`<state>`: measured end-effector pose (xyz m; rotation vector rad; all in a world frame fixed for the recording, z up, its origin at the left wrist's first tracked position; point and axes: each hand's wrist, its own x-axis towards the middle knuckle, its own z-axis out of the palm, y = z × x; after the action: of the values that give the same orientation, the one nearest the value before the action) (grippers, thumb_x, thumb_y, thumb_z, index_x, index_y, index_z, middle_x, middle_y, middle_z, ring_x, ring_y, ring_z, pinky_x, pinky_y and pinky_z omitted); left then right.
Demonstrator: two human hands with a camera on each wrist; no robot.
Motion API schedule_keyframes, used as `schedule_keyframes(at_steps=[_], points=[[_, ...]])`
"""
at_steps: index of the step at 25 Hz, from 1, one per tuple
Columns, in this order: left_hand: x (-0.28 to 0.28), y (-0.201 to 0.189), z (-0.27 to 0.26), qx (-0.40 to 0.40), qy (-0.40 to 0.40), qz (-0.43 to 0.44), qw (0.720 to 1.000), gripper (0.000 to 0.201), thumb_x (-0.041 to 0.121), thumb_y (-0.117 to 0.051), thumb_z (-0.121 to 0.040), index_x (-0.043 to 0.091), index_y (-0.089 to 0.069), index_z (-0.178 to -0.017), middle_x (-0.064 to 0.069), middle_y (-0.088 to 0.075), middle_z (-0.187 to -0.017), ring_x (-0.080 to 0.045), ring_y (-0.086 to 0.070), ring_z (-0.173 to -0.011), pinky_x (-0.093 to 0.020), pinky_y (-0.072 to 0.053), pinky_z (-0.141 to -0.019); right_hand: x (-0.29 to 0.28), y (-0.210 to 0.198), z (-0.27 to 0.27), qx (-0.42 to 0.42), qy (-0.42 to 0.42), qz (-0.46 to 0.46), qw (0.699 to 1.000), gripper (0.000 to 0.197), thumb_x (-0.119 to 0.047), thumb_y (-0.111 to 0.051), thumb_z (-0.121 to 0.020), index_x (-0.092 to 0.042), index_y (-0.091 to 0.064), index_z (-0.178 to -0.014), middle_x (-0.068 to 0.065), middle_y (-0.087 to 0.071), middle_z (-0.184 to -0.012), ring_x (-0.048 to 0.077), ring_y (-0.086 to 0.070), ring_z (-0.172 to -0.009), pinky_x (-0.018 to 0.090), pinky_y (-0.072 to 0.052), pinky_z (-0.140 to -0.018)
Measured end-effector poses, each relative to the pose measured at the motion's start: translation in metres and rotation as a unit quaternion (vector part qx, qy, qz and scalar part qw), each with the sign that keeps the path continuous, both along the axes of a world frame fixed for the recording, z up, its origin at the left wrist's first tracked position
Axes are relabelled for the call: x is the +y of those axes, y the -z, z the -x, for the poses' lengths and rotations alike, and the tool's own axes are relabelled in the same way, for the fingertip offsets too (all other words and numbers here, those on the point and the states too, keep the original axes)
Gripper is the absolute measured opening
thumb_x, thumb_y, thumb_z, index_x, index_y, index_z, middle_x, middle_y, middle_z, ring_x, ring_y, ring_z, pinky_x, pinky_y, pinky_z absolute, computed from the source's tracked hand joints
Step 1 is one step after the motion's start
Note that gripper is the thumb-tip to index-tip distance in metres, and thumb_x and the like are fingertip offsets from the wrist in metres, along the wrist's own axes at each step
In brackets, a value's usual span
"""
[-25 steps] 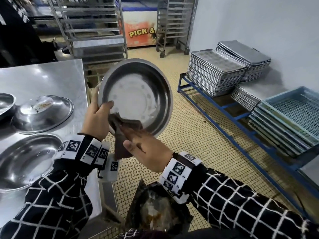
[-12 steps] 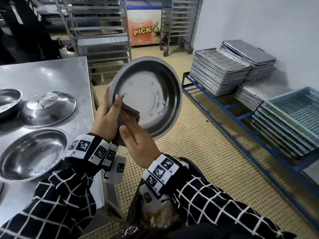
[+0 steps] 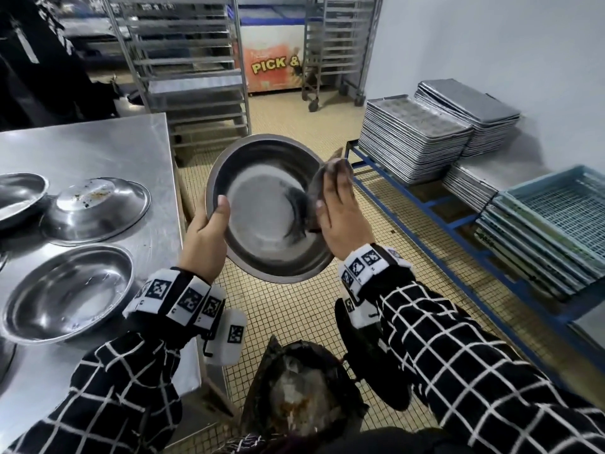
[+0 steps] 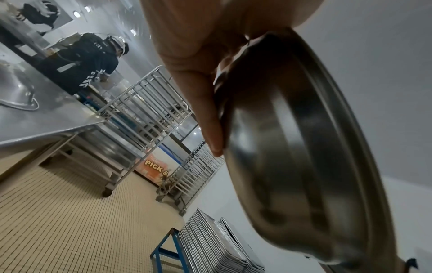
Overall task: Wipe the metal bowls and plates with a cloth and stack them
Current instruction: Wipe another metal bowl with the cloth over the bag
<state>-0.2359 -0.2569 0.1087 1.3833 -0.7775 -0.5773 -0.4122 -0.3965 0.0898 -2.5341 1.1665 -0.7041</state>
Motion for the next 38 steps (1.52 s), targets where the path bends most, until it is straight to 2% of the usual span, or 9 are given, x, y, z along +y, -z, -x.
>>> schedule_keyframes(at_steps=[5, 10, 15, 17, 19, 25, 29, 32, 38], points=[[0.0, 0.004, -0.006, 0.075, -0.036, 0.017, 0.996, 0.047, 0.046, -0.049, -0.093, 0.019, -0.054, -0.131, 0.0, -0.062, -0.125, -0.017, -0.056, -0.119, -0.041, -0.041, -0.107, 0.002, -0.028, 0.001, -0.192, 0.057, -0.152, 0.968, 0.049, -0.021, -0.042, -0.101, -0.021, -0.029, -0.148, 0.006, -0.055, -0.13, 0.008, -0.051, -0.104, 0.014, -0.039, -0.086], [-0.003, 0.015, 0.017, 0.052, -0.09, 0.012, 0.995, 0.063, 0.048, -0.041, -0.093, 0.019, -0.028, -0.148, -0.005, -0.038, -0.15, -0.02, -0.038, -0.137, -0.036, -0.034, -0.111, 0.032, -0.023, -0.003, -0.363, 0.151, -0.214, 0.894, 0.042, -0.014, -0.049, -0.098, -0.018, -0.046, -0.14, -0.004, -0.058, -0.13, 0.004, -0.053, -0.11, 0.013, -0.038, -0.091], [0.01, 0.009, -0.003, 0.156, 0.154, 0.009, 0.976, 0.07, 0.05, -0.064, -0.077, 0.012, -0.046, -0.133, -0.01, -0.063, -0.116, -0.027, -0.065, -0.099, -0.039, -0.057, -0.077, 0.012, -0.04, 0.025, -0.291, 0.057, -0.251, 0.922, 0.041, -0.013, -0.05, -0.097, -0.019, -0.048, -0.137, -0.01, -0.059, -0.123, 0.008, -0.055, -0.113, 0.013, -0.044, -0.092], [0.012, 0.005, -0.012, 0.207, 0.194, -0.028, 0.958, 0.066, 0.045, -0.069, -0.071, 0.006, -0.055, -0.123, -0.014, -0.063, -0.104, -0.032, -0.06, -0.093, -0.044, -0.053, -0.08, 0.0, -0.051, 0.03, -0.236, -0.021, -0.279, 0.93, 0.042, -0.011, -0.052, -0.096, -0.02, -0.049, -0.137, -0.007, -0.062, -0.122, 0.011, -0.058, -0.113, 0.03, -0.05, -0.097], [0.012, 0.003, -0.01, 0.25, 0.138, -0.061, 0.956, 0.054, 0.034, -0.066, -0.073, 0.002, -0.061, -0.116, -0.018, -0.062, -0.098, -0.035, -0.057, -0.091, -0.045, -0.048, -0.085, 0.001, -0.055, 0.027, -0.196, -0.024, -0.267, 0.943, 0.043, -0.012, -0.053, -0.095, -0.02, -0.048, -0.138, -0.004, -0.062, -0.124, 0.014, -0.058, -0.115, 0.036, -0.049, -0.099], [0.003, 0.01, 0.015, 0.22, 0.007, -0.034, 0.975, 0.023, 0.03, -0.055, -0.09, 0.01, -0.067, -0.091, -0.006, -0.07, -0.086, -0.028, -0.065, -0.087, -0.039, -0.052, -0.082, 0.024, -0.032, 0.032, -0.327, 0.093, -0.284, 0.896, 0.037, -0.01, -0.054, -0.095, -0.015, -0.055, -0.132, -0.009, -0.065, -0.106, 0.004, -0.062, -0.097, 0.004, -0.048, -0.07], [-0.002, 0.013, 0.031, 0.159, -0.056, 0.004, 0.986, 0.02, 0.035, -0.055, -0.09, 0.019, -0.065, -0.095, -0.002, -0.067, -0.101, -0.023, -0.062, -0.1, -0.03, -0.05, -0.087, 0.04, -0.019, 0.024, -0.399, 0.15, -0.284, 0.859, 0.044, -0.009, -0.054, -0.094, -0.019, -0.049, -0.137, -0.006, -0.061, -0.126, 0.012, -0.06, -0.11, 0.019, -0.054, -0.084], [0.002, -0.004, 0.023, 0.173, 0.11, 0.005, 0.979, 0.027, 0.036, -0.046, -0.092, 0.019, -0.066, -0.098, 0.0, -0.07, -0.086, -0.021, -0.065, -0.081, -0.036, -0.054, -0.071, 0.019, -0.035, 0.036, -0.381, 0.119, -0.294, 0.869, 0.041, -0.011, -0.056, -0.093, -0.018, -0.052, -0.134, -0.004, -0.065, -0.119, 0.013, -0.064, -0.106, 0.035, -0.054, -0.091], [0.003, -0.014, 0.006, 0.225, 0.096, -0.003, 0.97, 0.024, 0.02, -0.046, -0.091, 0.011, -0.068, -0.097, -0.006, -0.07, -0.082, -0.021, -0.066, -0.078, -0.036, -0.049, -0.076, 0.01, -0.058, 0.039, -0.328, 0.04, -0.294, 0.897, 0.041, -0.013, -0.057, -0.093, -0.021, -0.053, -0.133, -0.007, -0.066, -0.118, 0.008, -0.063, -0.106, 0.032, -0.053, -0.093]])
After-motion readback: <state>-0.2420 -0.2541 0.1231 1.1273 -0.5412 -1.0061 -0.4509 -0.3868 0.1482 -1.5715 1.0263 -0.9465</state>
